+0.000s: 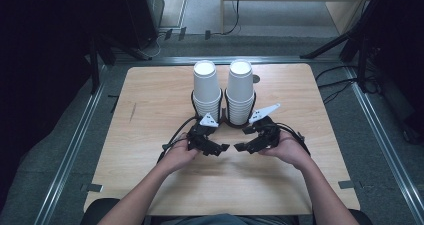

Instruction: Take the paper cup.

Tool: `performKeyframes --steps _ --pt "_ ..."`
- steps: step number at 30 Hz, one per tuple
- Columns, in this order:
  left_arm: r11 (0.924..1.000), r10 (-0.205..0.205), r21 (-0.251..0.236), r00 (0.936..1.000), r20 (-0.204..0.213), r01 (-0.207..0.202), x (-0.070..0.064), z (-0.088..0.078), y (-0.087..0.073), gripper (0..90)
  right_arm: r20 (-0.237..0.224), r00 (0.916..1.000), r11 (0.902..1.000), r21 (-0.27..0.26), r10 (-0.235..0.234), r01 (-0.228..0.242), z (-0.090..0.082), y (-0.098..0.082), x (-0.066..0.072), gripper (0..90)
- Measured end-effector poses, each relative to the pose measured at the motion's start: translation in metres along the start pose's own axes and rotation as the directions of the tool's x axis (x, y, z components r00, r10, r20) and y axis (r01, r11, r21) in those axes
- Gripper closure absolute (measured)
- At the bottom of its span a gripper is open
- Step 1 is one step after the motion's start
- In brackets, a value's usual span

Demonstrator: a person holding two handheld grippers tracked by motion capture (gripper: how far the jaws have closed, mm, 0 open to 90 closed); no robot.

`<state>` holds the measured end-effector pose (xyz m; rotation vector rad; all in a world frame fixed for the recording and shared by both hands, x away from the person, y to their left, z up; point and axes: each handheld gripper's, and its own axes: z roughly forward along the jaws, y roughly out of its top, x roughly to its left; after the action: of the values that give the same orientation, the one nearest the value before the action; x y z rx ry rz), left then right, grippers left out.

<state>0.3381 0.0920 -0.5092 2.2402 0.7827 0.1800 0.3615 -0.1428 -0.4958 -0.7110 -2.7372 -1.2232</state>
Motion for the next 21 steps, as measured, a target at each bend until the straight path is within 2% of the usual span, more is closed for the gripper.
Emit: performKeyframes --steps 1,2,3,5,6,7,8,10,11,13,16,18,21 --pt "0.9999 -0.016 0.0 0.9999 -0.005 0.016 0.0 -0.001 0.001 13.2 -0.007 1.0 0.9999 -0.013 0.001 -0.001 -0.001 0.003 0.0 26.4" --pt "0.9993 -0.036 0.005 0.9993 0.006 0.036 0.001 -0.002 0.003 13.2 -0.007 1.0 0.9999 -0.013 0.001 -0.001 -0.001 0.003 0.0 26.4" --pt "0.9995 -0.03 0.011 0.999 0.033 0.03 0.003 -0.004 0.003 13.2 -0.007 0.9998 0.9991 -0.038 0.018 -0.018 -0.003 0.005 -0.001 26.2" --pt "0.9998 -0.018 0.008 0.9967 0.079 0.017 0.005 -0.007 0.003 13.3 -0.011 0.9993 0.9971 -0.067 0.036 -0.037 -0.005 0.005 -0.004 20.1" --pt "0.9998 -0.018 0.008 0.9967 0.079 0.017 0.005 -0.007 0.003 16.4 -0.011 0.9993 0.9971 -0.067 0.036 -0.037 -0.005 0.005 -0.004 20.1" --pt "0.9998 -0.018 0.004 0.9975 0.068 0.018 0.006 -0.008 0.004 16.4 -0.004 0.9983 0.9955 -0.075 0.058 -0.058 -0.005 0.004 -0.005 18.7" --pt "0.9999 -0.016 0.0 0.9981 0.06 0.016 0.006 -0.01 0.005 30.5 -0.008 0.9976 0.9953 -0.069 0.068 -0.068 -0.006 0.003 -0.006 18.9" --pt "0.9992 -0.024 -0.029 0.9971 0.072 0.026 0.008 -0.014 0.008 34.1 -0.024 0.9982 0.9964 -0.063 0.056 -0.057 -0.006 0.002 -0.006 18.9" --pt "0.9986 -0.036 -0.036 0.9956 0.087 0.039 0.01 -0.016 0.01 37.2 -0.026 0.9993 0.9985 -0.046 0.028 -0.03 -0.007 0.002 -0.003 23.3" --pt "0.9988 -0.037 -0.03 0.995 0.093 0.04 0.011 -0.016 0.011 40.4 -0.015 0.9997 0.9992 -0.033 0.02 -0.021 -0.006 0.001 -0.002 24.9" --pt "0.9995 -0.027 -0.011 0.9947 0.099 0.029 0.012 -0.015 0.011 44.7 -0.013 0.9995 0.9994 -0.019 0.029 -0.029 -0.006 0.0 -0.002 28.1" --pt "0.9999 -0.013 0.007 0.9952 0.097 0.013 0.01 -0.013 0.012 46.9 -0.036 0.9988 0.9994 -0.005 0.033 -0.033 -0.007 0.0 -0.003 38.9" --pt "0.9999 -0.011 0.008 0.995 0.099 0.01 0.009 -0.013 0.012 47.4 -0.007 0.9994 0.9992 -0.02 0.034 -0.034 -0.009 0.0 -0.005 41.5"
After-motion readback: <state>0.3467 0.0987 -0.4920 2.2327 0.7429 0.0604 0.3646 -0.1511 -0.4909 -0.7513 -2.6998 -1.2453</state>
